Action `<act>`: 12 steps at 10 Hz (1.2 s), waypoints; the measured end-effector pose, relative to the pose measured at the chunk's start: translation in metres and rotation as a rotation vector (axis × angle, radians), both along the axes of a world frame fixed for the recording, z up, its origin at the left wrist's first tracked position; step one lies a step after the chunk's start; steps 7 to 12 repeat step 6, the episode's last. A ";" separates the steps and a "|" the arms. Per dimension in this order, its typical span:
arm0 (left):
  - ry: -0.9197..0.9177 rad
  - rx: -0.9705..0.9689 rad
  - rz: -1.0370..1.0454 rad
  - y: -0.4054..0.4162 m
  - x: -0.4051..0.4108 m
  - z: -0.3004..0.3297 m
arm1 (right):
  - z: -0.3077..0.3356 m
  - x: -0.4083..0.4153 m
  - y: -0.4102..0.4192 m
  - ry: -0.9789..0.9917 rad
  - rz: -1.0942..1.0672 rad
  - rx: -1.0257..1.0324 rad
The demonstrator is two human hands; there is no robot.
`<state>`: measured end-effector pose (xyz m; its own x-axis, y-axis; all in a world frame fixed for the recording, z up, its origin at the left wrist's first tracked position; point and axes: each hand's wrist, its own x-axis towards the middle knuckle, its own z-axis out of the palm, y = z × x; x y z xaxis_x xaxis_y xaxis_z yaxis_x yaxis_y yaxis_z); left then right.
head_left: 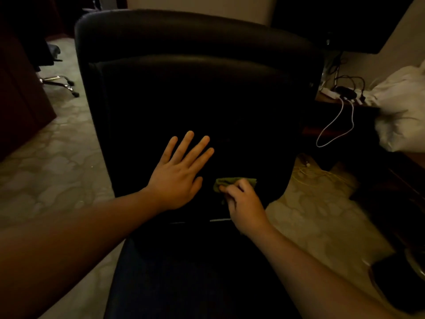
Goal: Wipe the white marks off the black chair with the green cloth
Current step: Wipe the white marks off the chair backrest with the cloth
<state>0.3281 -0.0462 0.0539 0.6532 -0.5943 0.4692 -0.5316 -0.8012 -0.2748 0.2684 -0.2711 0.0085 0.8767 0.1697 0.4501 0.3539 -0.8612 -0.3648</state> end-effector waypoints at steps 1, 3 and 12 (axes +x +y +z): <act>0.160 -0.018 -0.031 0.007 -0.025 -0.004 | -0.029 -0.042 0.005 0.125 0.011 -0.012; 0.498 0.002 0.013 0.039 -0.084 -0.042 | -0.078 -0.126 -0.001 0.506 -0.033 -0.153; 0.686 -0.062 0.116 0.072 -0.160 -0.017 | -0.038 -0.172 -0.002 0.648 -0.111 -0.065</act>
